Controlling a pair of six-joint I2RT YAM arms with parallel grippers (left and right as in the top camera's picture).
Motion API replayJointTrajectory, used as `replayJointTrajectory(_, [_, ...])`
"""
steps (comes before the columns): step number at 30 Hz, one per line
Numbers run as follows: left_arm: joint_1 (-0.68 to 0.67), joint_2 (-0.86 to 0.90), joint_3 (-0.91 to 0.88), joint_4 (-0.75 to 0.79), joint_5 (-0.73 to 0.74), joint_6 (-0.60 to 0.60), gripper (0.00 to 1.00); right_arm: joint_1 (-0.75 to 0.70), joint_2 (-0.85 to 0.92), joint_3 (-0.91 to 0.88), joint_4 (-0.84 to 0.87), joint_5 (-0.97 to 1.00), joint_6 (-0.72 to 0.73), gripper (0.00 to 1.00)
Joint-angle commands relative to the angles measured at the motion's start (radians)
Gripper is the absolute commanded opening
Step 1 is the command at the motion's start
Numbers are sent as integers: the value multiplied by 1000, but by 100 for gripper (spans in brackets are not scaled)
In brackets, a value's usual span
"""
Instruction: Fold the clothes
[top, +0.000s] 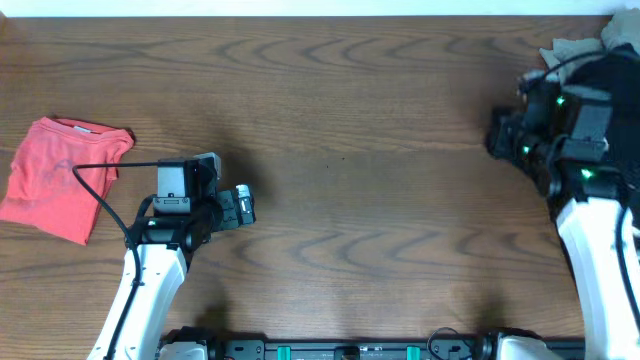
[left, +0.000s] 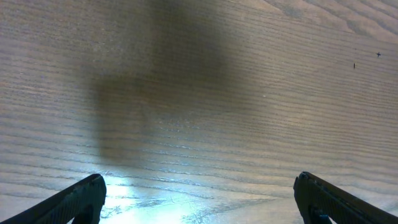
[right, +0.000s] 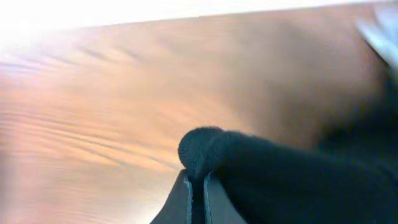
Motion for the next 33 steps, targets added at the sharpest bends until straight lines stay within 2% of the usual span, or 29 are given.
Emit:
replayJointTrajectory(1, [-2, 1, 21, 5, 13, -2, 98, 126, -38, 16, 21, -336, 47, 1])
replayJointTrajectory(7, [-2, 1, 21, 18, 13, -2, 97, 396, 8, 14, 106, -345, 66, 2])
replayJointTrajectory(12, [-2, 1, 21, 40, 13, -3, 98, 597, 116, 14, 280, -195, 130, 5])
replayJointTrajectory(13, [-2, 1, 21, 43, 13, -3, 98, 631, 144, 14, 305, -159, 137, 11])
replayJointTrajectory(14, [-2, 1, 21, 47, 13, -3, 98, 650, 164, 15, 319, -135, 137, 24])
replayJointTrajectory(18, [-2, 1, 21, 50, 13, -3, 98, 679, 221, 14, 311, 3, 136, 96])
replayJointTrajectory(19, [-2, 1, 21, 52, 13, -3, 98, 673, 224, 14, 293, 48, 136, 99])
replayJointTrajectory(22, [-2, 1, 21, 73, 19, -18, 98, 630, 211, 15, 217, 186, 137, 99])
replayJointTrajectory(25, [-3, 2, 21, 90, 82, -111, 98, 555, 175, 15, 109, 273, 136, 99])
replayJointTrajectory(30, [-14, 26, 20, 100, 225, -219, 98, 427, 120, 15, -62, 335, 136, 99])
replayJointTrajectory(33, [-65, 64, 18, 100, 249, -285, 98, 360, 107, 15, -139, 336, 135, 99])
